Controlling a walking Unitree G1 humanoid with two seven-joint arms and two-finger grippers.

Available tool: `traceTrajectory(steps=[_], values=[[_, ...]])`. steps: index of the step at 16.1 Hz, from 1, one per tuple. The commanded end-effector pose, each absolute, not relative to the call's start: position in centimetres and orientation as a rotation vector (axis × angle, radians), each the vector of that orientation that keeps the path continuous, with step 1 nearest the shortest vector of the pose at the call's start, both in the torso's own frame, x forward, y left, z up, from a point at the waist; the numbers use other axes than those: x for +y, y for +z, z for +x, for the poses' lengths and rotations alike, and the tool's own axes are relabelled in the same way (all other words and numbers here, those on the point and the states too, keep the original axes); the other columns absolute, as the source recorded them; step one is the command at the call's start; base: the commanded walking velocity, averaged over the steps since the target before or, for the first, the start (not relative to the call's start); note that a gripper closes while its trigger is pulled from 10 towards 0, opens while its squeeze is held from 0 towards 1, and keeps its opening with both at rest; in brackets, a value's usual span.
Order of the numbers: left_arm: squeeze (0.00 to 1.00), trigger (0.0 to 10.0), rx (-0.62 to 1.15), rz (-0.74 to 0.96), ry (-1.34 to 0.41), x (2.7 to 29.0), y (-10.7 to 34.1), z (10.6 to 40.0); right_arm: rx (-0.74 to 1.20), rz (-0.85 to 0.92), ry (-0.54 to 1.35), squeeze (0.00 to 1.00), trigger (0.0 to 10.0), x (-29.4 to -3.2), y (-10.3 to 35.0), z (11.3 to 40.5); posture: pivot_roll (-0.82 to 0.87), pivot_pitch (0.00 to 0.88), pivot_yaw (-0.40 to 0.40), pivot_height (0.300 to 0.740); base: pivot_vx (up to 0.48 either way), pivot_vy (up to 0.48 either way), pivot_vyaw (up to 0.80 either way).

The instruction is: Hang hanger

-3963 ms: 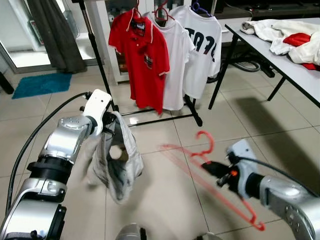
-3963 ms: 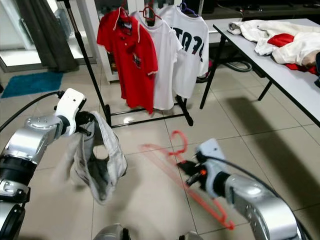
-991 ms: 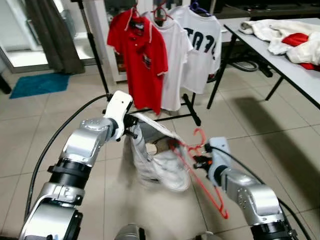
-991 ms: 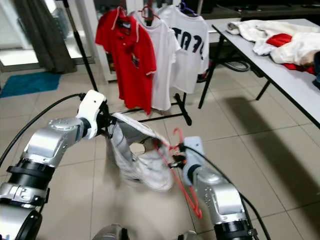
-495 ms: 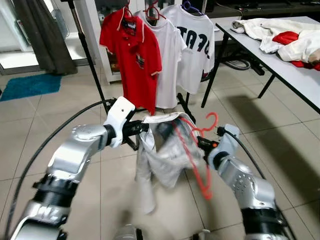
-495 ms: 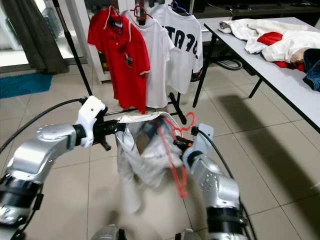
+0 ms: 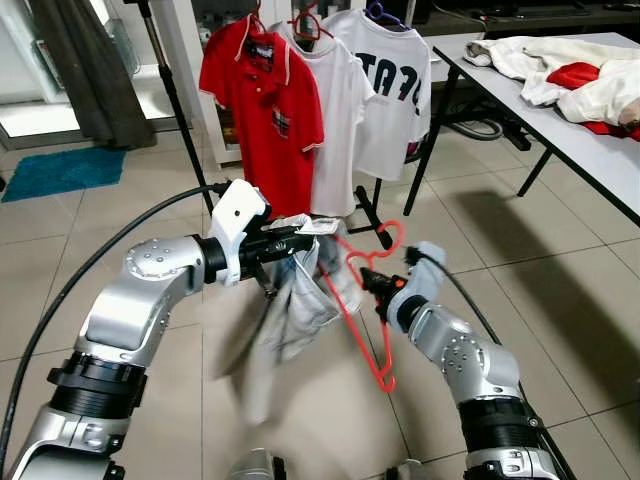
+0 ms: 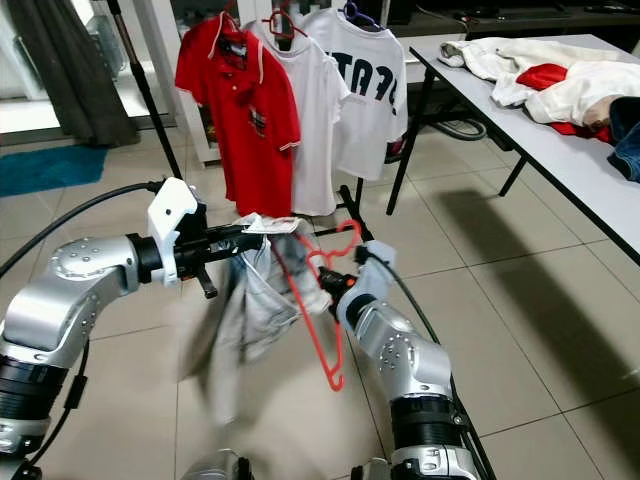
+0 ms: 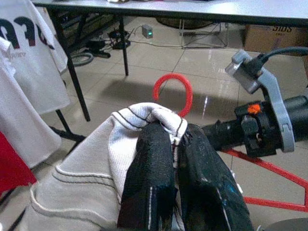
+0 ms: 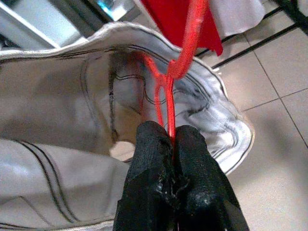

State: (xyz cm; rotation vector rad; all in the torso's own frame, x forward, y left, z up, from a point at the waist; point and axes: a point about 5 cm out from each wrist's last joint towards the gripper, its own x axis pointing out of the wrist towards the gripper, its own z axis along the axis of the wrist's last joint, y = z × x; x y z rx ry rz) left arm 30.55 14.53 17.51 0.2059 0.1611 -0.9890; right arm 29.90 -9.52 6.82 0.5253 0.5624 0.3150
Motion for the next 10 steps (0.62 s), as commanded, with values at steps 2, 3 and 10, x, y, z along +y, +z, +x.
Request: traceTrajectory(steps=[2, 3, 10], values=[[0.0, 0.0, 0.072, 0.237, -1.012, 14.8, 19.3, 30.7, 0.605, 0.5, 0.337, 0.0, 10.0, -9.3, 6.1, 29.4, 0.03, 0.0, 0.035, 0.705, 0.0, 0.0, 0.0], [0.0, 0.0, 0.07, 0.241, -1.034, 14.9, 19.5, 30.5, 0.613, 0.507, 0.33, 0.0, 10.0, -9.4, 5.8, 29.3, 0.03, 0.0, 0.039, 0.705, 0.0, 0.0, 0.0], [0.0, 0.0, 0.213, 0.295, -1.286, 15.5, 18.2, 26.6, 0.134, 1.205, 0.27, 0.0, 10.0, -11.4, 11.4, 32.2, 0.05, 0.0, 0.027, 0.705, 0.0, 0.0, 0.0]])
